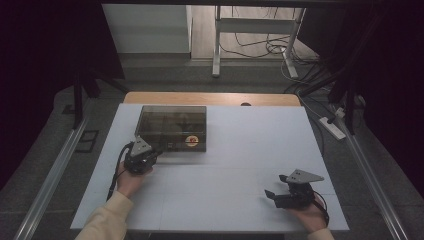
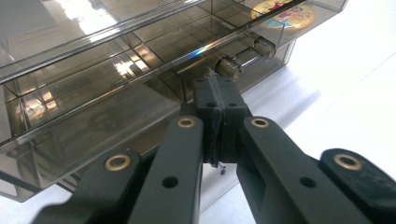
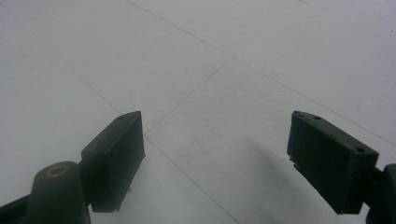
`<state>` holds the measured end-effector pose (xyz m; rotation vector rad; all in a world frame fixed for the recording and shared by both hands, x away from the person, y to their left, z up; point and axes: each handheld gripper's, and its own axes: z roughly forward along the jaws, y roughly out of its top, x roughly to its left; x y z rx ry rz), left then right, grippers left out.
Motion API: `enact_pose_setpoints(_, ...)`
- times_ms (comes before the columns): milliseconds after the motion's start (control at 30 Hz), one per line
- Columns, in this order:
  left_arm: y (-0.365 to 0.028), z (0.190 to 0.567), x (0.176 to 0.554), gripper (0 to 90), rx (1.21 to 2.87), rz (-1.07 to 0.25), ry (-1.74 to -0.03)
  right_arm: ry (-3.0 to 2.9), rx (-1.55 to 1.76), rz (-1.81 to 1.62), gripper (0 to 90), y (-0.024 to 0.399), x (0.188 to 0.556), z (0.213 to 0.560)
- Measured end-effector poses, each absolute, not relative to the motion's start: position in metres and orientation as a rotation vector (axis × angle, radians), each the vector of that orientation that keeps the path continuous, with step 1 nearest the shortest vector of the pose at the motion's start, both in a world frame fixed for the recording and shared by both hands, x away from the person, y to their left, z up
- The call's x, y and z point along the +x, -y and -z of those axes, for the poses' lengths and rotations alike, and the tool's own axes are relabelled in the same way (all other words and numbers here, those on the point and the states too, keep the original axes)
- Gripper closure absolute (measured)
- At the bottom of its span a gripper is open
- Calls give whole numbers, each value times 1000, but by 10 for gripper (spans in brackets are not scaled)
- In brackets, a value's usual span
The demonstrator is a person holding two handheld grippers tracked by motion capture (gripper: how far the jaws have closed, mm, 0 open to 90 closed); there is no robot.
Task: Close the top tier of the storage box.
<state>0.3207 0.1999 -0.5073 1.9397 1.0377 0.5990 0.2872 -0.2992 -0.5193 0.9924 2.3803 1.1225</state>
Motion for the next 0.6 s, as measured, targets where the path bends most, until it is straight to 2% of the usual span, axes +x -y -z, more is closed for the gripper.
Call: enact_pose_setpoints(600, -200, 505, 337, 886, 1925, -611, -1050, -2383, 998, -1117, 190, 299, 288, 520)
